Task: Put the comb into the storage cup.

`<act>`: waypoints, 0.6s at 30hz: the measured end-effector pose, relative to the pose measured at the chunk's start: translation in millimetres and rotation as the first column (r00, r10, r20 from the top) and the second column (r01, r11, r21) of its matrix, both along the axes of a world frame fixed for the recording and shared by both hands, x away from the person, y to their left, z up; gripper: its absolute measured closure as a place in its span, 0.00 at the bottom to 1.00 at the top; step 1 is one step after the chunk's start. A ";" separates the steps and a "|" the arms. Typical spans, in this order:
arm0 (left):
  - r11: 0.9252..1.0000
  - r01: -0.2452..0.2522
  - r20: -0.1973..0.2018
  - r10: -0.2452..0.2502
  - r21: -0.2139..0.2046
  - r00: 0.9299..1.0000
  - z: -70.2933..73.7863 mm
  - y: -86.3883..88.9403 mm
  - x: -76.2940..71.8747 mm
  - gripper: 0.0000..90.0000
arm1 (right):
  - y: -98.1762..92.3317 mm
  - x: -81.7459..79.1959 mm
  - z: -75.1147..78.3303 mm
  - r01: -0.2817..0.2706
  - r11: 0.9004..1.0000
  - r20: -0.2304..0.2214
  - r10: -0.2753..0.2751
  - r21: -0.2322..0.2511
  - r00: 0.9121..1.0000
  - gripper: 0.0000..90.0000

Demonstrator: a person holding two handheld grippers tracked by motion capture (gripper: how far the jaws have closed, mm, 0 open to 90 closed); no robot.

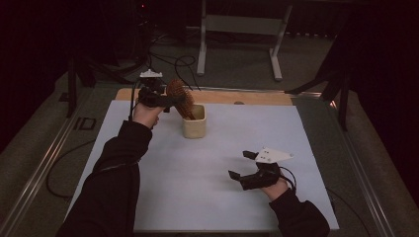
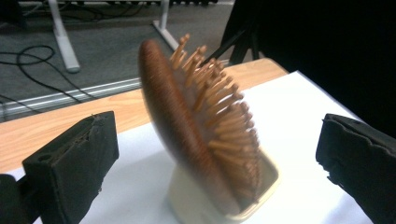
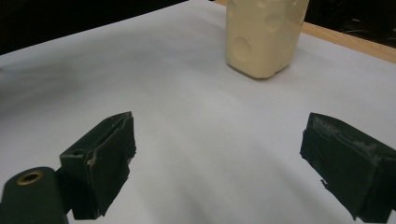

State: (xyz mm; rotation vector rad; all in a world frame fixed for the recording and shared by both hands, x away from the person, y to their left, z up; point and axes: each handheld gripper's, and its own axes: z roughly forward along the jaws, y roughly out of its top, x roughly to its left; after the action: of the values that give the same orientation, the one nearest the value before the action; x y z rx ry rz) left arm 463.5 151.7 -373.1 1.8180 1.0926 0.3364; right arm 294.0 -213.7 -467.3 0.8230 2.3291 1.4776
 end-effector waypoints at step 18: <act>0.997 0.052 0.063 -0.055 0.048 0.997 -1.9 15.7 -14.6 0.00 | 0.6 0.6 0.1 -0.004 1.000 0.006 0.004 -0.004 1.000 0.11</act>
State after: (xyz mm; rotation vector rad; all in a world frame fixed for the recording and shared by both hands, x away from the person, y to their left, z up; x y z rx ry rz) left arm 448.9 167.4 -375.0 1.8613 0.9976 0.3887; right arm 294.6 -213.1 -467.2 0.8122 2.3297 1.4751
